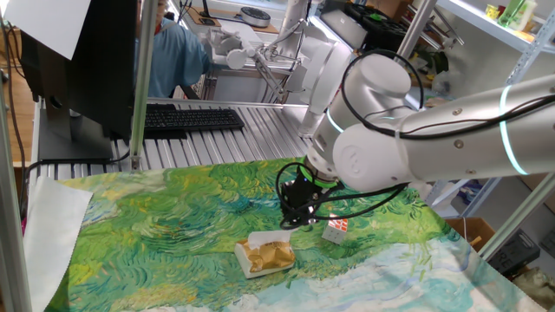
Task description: Pull out a napkin
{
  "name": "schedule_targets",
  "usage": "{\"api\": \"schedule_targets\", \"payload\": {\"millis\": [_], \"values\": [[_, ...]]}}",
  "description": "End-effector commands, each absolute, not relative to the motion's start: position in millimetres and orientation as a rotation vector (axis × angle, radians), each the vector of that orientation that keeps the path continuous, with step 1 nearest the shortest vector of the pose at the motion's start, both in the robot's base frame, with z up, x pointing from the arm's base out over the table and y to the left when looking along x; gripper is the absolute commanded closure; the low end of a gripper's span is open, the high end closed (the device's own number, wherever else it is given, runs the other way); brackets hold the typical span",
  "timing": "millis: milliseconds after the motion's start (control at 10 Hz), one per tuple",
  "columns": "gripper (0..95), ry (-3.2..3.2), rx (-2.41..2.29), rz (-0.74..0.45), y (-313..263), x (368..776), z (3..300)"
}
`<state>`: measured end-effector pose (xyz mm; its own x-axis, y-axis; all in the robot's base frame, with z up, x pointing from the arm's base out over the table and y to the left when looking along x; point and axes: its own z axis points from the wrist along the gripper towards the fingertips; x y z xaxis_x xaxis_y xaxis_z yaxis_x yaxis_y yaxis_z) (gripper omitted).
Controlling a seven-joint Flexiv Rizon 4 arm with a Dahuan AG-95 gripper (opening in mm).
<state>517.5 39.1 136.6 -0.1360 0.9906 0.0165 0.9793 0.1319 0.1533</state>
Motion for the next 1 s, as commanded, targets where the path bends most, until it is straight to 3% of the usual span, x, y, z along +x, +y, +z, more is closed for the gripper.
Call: {"api": "schedule_targets", "payload": {"millis": [100,1000], "values": [[95.0,2.300,2.001,0.196,39.3,517.6,137.2],[95.0,2.288,1.976,0.178,39.5,524.4,138.1]]}}
